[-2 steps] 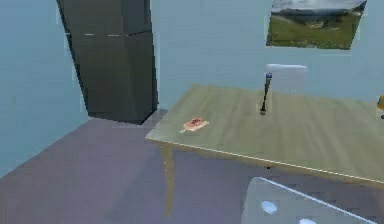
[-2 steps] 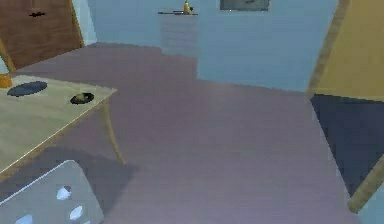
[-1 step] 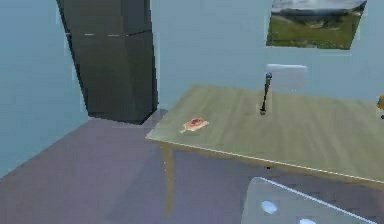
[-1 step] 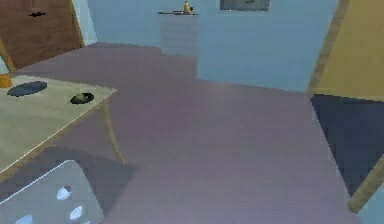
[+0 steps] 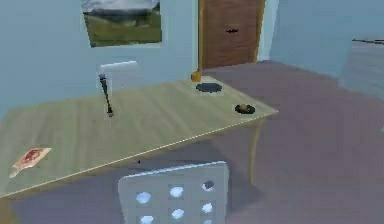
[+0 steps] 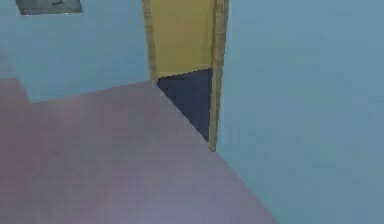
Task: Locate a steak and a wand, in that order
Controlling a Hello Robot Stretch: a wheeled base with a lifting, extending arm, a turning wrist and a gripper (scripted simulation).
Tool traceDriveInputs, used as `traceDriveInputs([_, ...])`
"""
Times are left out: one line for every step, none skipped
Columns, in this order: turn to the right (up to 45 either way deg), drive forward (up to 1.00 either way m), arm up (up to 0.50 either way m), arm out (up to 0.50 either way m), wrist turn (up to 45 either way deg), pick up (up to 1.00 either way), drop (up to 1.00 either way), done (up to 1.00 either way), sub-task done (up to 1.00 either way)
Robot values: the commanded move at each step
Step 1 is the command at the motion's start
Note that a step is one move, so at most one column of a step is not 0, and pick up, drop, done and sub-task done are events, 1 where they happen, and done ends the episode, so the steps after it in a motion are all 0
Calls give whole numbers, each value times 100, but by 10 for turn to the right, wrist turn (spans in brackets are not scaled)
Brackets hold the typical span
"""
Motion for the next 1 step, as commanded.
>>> traceDriveInputs([450, 0, 0, 0, 0, 0, 0, 0, 0])
